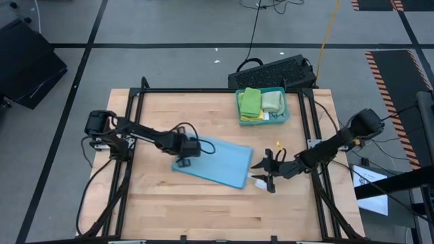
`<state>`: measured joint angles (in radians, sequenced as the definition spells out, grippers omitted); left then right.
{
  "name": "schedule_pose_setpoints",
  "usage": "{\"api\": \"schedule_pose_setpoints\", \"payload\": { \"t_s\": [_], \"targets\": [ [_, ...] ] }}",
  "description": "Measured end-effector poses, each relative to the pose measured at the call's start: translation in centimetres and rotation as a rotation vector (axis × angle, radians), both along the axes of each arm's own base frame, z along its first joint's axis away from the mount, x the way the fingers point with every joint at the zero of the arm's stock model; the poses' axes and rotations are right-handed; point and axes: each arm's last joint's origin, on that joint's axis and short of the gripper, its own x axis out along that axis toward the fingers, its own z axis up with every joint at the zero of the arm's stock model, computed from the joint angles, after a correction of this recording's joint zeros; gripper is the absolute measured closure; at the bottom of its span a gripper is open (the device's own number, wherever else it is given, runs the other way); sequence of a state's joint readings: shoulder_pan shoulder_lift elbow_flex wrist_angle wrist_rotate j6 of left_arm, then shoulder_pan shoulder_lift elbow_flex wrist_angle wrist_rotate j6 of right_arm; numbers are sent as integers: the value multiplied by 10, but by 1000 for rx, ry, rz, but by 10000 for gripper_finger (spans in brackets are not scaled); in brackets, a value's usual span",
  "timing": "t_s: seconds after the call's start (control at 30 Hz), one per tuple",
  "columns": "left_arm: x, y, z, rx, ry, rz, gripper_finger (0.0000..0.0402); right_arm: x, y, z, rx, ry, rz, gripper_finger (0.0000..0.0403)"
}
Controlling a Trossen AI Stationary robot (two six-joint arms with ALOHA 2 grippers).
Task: Fold microfiber towels
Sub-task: Fold the blue microfiber cloth
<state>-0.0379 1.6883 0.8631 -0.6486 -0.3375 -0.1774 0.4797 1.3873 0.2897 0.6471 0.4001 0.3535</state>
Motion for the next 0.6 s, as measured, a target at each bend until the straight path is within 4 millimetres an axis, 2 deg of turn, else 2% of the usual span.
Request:
{"api": "schedule_pose_setpoints", "payload": {
  "t_s": [0.1,0.2,0.37,0.43,0.6],
  "targets": [
    [-14,6,21,37,-7,24,275,-1,-6,3,-63,-11,-72,228],
    [-11,8,53,40,-235,53,275,3,-13,6,-99,-53,-146,238],
    [10,-5,84,-40,-620,-6,275,13,-25,3,-112,-85,-210,266],
    [18,-18,88,-75,-699,-92,275,15,-28,-1,-117,-75,-224,275],
    [38,-57,76,-102,-798,-209,274,15,-28,-11,-120,-5,-182,289]
  ]
}}
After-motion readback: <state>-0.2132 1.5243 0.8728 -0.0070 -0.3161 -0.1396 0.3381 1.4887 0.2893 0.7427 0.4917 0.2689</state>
